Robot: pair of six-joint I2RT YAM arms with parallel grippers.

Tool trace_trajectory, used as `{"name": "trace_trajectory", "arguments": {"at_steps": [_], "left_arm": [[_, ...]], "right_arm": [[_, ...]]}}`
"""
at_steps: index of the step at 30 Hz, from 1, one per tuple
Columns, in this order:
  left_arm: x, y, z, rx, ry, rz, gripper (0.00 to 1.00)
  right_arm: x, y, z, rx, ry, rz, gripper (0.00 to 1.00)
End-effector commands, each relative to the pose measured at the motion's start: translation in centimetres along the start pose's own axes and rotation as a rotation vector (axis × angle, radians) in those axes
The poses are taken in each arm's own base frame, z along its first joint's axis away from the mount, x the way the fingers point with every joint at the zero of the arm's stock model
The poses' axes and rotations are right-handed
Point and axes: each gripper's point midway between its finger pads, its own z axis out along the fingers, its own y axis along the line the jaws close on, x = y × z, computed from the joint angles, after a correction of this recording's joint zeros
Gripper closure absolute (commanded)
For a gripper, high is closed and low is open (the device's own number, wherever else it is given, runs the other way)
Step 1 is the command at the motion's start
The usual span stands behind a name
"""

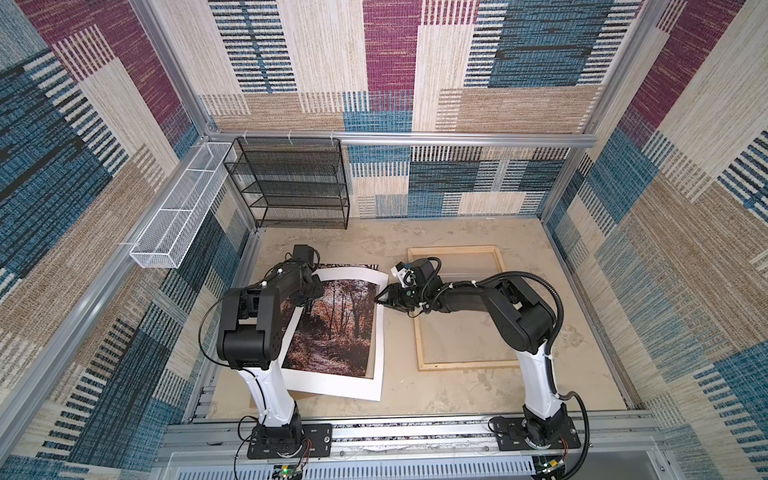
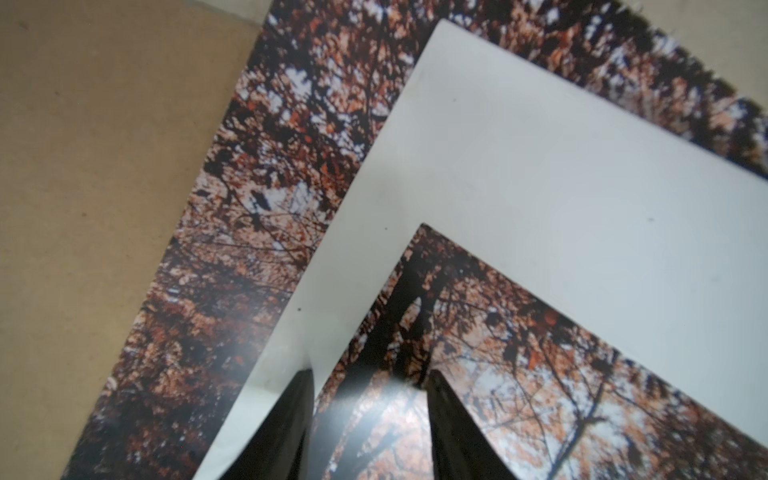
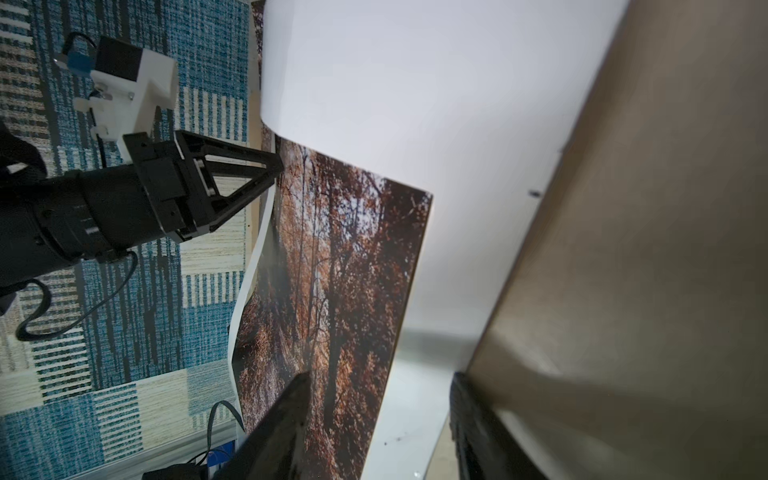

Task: Put the photo into the frame

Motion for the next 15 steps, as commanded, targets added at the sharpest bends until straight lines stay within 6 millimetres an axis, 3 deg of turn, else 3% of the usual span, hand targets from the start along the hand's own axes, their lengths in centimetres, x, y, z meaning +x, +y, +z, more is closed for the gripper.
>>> {"name": "trace_trajectory", "arguments": {"at_steps": [1,15], "left_arm": [[3.1,-1.0,0.7,0.073,0.133,0.012,0.53],[3.1,-1.1,0.8,0.08,0.137,0.018,0.53]], "right_arm": [[-0.4,1.3,0.3,-0.069,0.003,-0.001,0.44],[-2.8,2.1,0.8,-0.108,-0.03,-0.044,0.43]]}}
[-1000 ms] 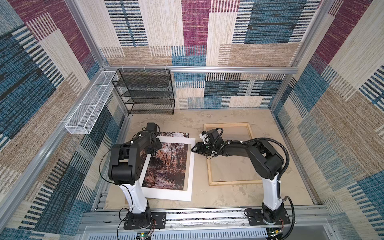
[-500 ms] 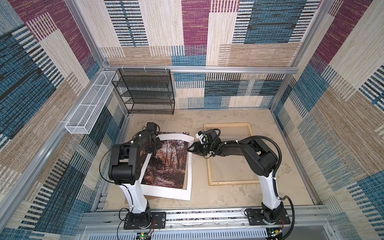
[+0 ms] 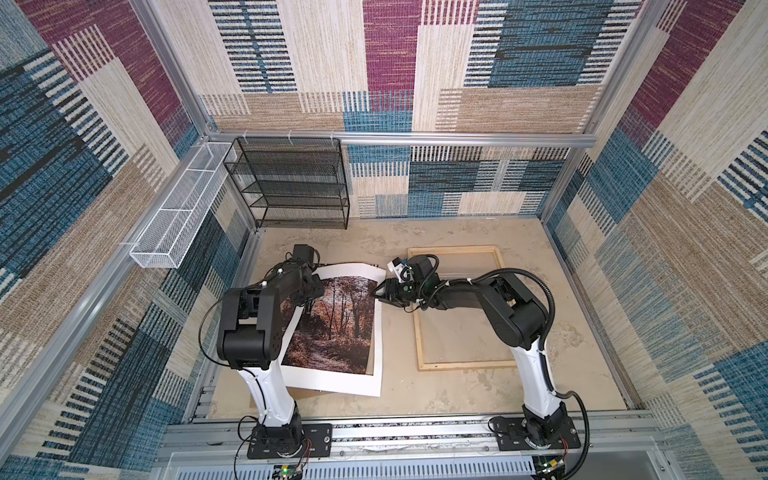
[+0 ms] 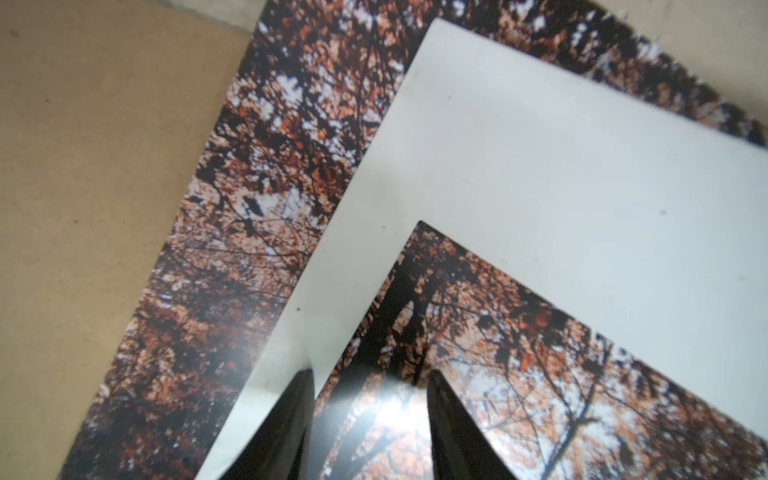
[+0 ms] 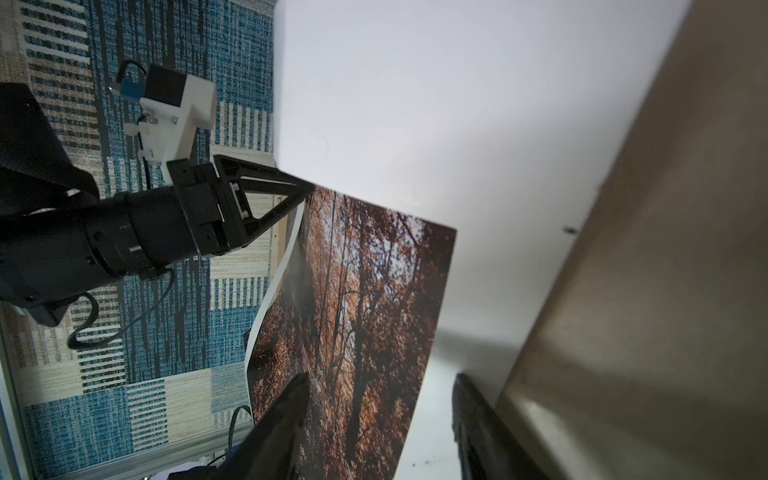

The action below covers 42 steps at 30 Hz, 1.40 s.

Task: Put the photo into the frame

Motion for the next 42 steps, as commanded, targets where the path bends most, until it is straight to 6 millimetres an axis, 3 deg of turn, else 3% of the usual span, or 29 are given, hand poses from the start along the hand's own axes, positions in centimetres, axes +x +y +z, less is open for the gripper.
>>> {"name": "trace_trajectory", "arguments": {"at_steps": [1,8,14,25,36,42], "left_arm": [[3.2,-0.9,0.7,0.072,0.141,0.014,0.53],[3.3,-1.0,0.8,0.075,0.145,0.017,0.53],[3.1,-1.0,0.7,0.069,0.14,0.013,0.53],[0.4,-1.8,-0.6,0.086,0.064,-0.006,0.53],[-1.1,-2.3,-1.0,0.091,0.032,-0.015,0.53],[-2.2,-3.0,-1.2,0.1,0.022,-0.002,0.53]], "right_arm": [[-0.9,0.9,0.1,-0.044,-0.013,-0.032,0.43],[-3.0,-0.2,-0.1,0.021,-0.044,-0.063,0.43],[-4.7,-1.4,-2.4,0.237,-0.104,-0.117,0.43],[-2.9,-2.0,-4.1,0.286,-0.09,-0.103,0.43],[1.0,-2.5,-5.4,0.267,-0.04,-0.074,0.43],[-0.4,-2.8,-4.6,0.29,-0.051,-0.094,0.43]]}}
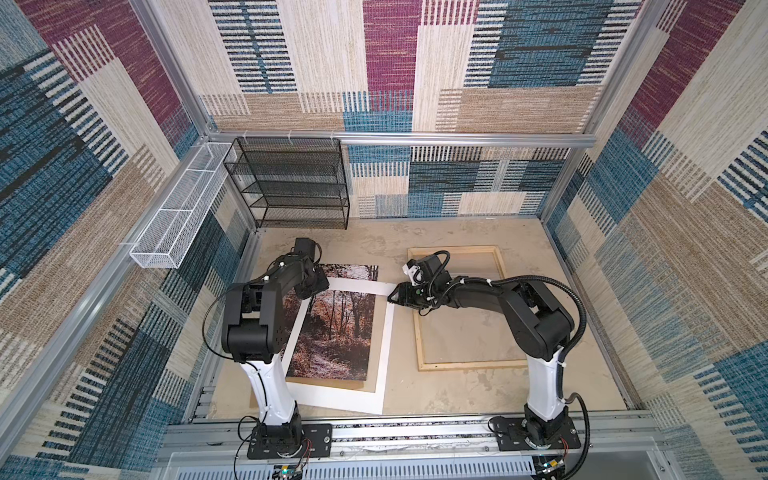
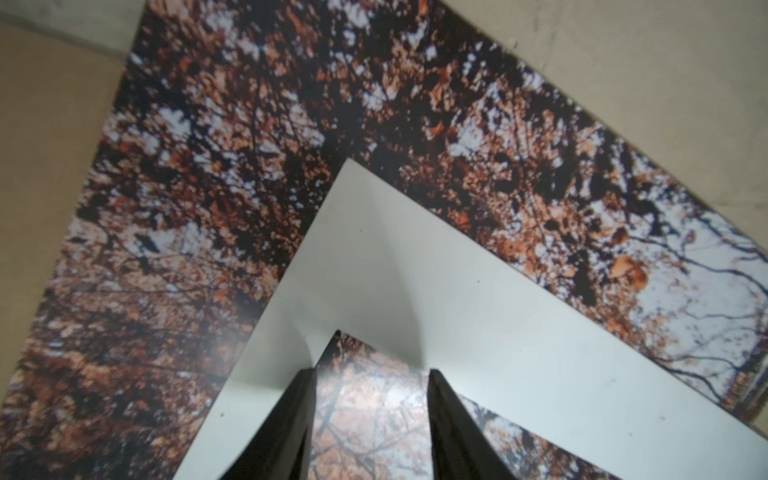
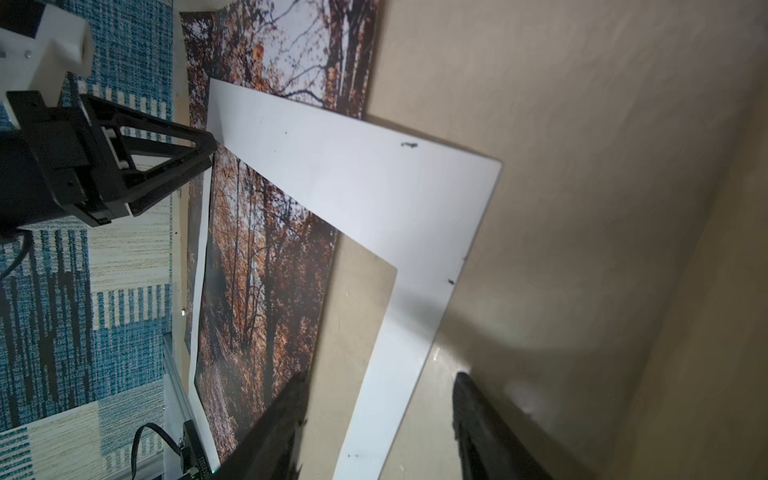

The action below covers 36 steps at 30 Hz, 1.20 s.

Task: Put the photo into the frame

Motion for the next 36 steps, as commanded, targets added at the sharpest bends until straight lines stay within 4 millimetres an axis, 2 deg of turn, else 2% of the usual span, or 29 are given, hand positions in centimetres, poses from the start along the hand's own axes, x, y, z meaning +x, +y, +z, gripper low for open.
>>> {"name": "trace_trajectory", "arguments": {"at_steps": [1,5,9,15,22,26,29,33,36], "left_arm": [[-0.3,-0.1,-0.6,-0.002,0.001,0.006,0.53],[-0.1,0.5,-1.8,-0.028,-0.011,0.015,0.53],[1.3,2.2,-2.8,-0.086,-0.002,0.019,0.53],[4.7,3.0,-3.3,-0.093,0.043,0.026,0.53],[8.1,3.9,-3.9,-0.144,0.062,0.05,0.53],[8.8,5.1,-4.7,-0.194,0.054,0.042,0.52],[9.5,5.8,-5.2,-0.207,0.049,0.024,0.51],[10.2,7.3,-6.2,-0.264,0.033,0.013,0.49],[10.8,7.7,-6.5,-0.279,0.054,0.014,0.49]], "right_arm": [[-1.5,0.1,0.6,0.012,-0.033,-0.035,0.43],[-3.1,-0.4,1.8,0.033,-0.047,-0.042,0.43],[-4.6,-1.5,3.1,0.055,-0.051,-0.046,0.43],[-7.0,-3.0,4.5,0.055,-0.057,-0.057,0.43],[-10.2,-2.9,5.2,0.059,-0.063,-0.127,0.43],[-10.7,-1.8,4.6,0.032,-0.069,-0.173,0.44],[-10.3,-0.1,3.1,-0.015,-0.082,-0.217,0.44],[-9.0,1.3,0.6,-0.034,-0.097,-0.265,0.43],[-7.5,2.0,-0.8,-0.035,-0.096,-0.295,0.44]]}}
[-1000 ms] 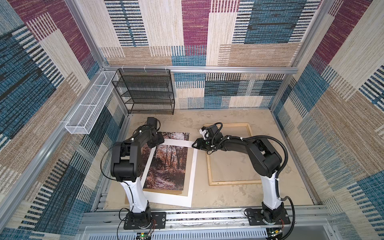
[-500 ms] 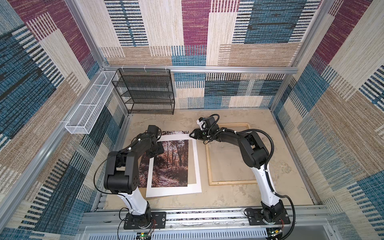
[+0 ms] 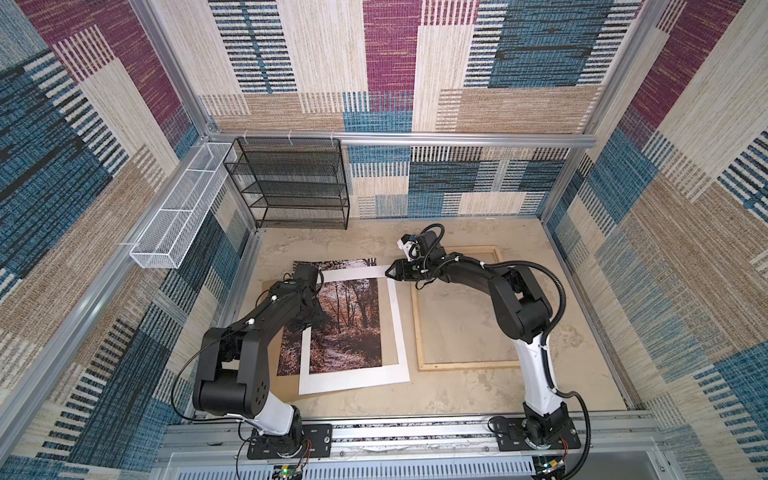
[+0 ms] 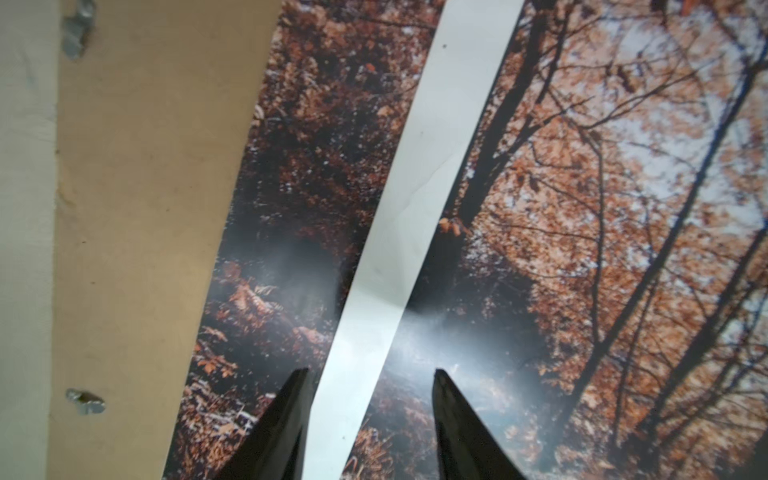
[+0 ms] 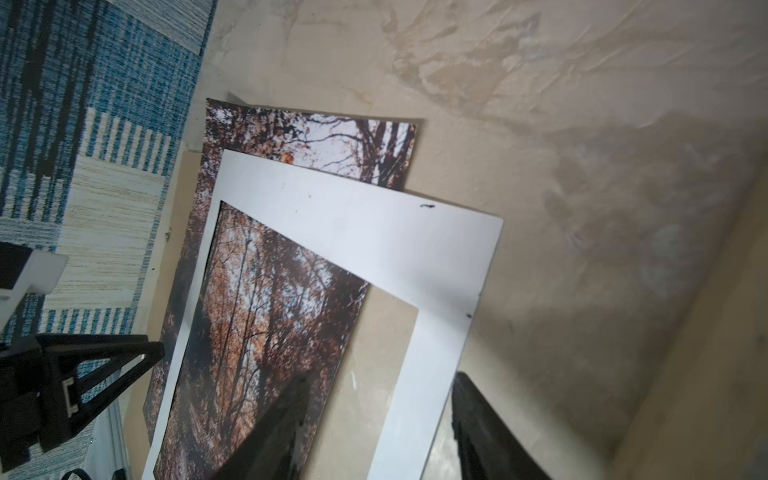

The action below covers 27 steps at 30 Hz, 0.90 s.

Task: Put the photo into the frame

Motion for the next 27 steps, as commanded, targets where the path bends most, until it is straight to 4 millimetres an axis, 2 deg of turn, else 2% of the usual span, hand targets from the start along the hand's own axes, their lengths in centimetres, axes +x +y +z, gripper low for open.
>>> {"name": "trace_trajectory", "arguments": {"at_steps": [1,7,13,19,27], "left_arm": [[0.8,1.3,-0.1,-0.058,0.017,-0.015,0.48],[1.9,1.4,0.8,-0.063,0.058,0.0,0.47],[3.2,0.7,1.6,-0.017,0.11,0.012,0.47],[4.0,0.3,2.1,0.01,0.137,0.008,0.47],[4.3,-0.1,2.5,0.029,0.152,0.013,0.47]], "right_arm": [[0.3,1.8,-1.3,-0.024,-0.026,-0.076,0.43],[4.6,2.8,-2.5,-0.008,0.026,-0.067,0.43],[8.9,2.0,-2.8,0.057,0.084,-0.039,0.44],[10.7,3.1,-2.7,0.035,0.117,-0.054,0.44],[11.1,3.5,-1.7,0.048,0.137,-0.066,0.44]]}}
